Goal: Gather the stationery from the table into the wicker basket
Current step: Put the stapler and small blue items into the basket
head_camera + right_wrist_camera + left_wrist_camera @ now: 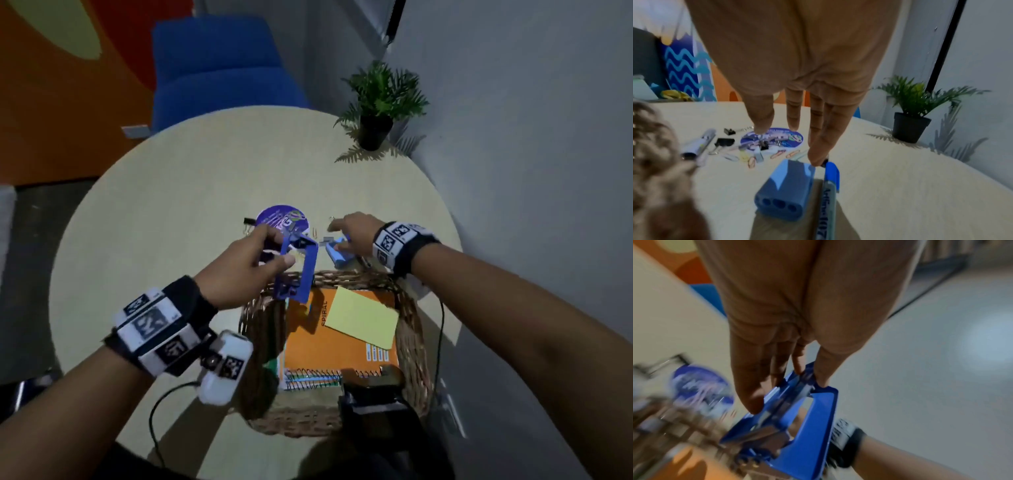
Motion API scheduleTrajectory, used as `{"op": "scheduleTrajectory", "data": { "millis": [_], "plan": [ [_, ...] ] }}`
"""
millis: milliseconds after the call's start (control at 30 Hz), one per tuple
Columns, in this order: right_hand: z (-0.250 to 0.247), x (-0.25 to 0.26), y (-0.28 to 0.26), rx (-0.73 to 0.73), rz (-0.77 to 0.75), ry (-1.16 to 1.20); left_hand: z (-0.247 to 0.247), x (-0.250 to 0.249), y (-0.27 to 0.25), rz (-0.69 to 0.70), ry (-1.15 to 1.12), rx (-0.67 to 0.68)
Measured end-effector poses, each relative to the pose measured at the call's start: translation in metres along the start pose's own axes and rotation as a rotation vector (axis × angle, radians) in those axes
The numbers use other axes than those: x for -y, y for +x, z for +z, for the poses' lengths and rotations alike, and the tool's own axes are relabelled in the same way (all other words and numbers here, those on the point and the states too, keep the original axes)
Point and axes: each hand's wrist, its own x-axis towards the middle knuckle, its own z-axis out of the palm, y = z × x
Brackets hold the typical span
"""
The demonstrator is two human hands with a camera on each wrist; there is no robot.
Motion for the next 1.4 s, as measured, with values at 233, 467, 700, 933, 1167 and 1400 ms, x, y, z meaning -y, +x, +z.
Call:
{"op": "scheduleTrajectory", "data": {
  "millis": [233, 467, 700, 933, 1167, 1400],
  "plan": [
    [0.02, 0.003, 0.048, 0.129, -0.006, -0.179, 0.077, 0.063, -0.096, -0.413, -0.439, 0.11],
    [0.031, 0.006, 0.069, 0.123, -0.046, -0.295, 0.122, 0.079, -0.088, -0.572, -0.194, 0.23],
    [0.004, 0.001, 0.038, -0.029, -0.003, 0.011, 0.139, 0.074, -0.067, -0.68, -0.004, 0.309],
    [-0.013, 0.001, -0.005, -0.163, -0.088, 0.247, 0.15, 0.075, -0.055, -0.704, 0.21, 0.373],
    [-0.016, 0.029, -0.046, -0.18, -0.207, 0.301, 0.153, 0.07, -0.054, -0.638, 0.394, 0.382],
    [0.007, 0.087, -0.101, 0.062, -0.403, 0.122, 0.132, 0.064, -0.069, -0.484, 0.481, 0.426]
  ]
}}
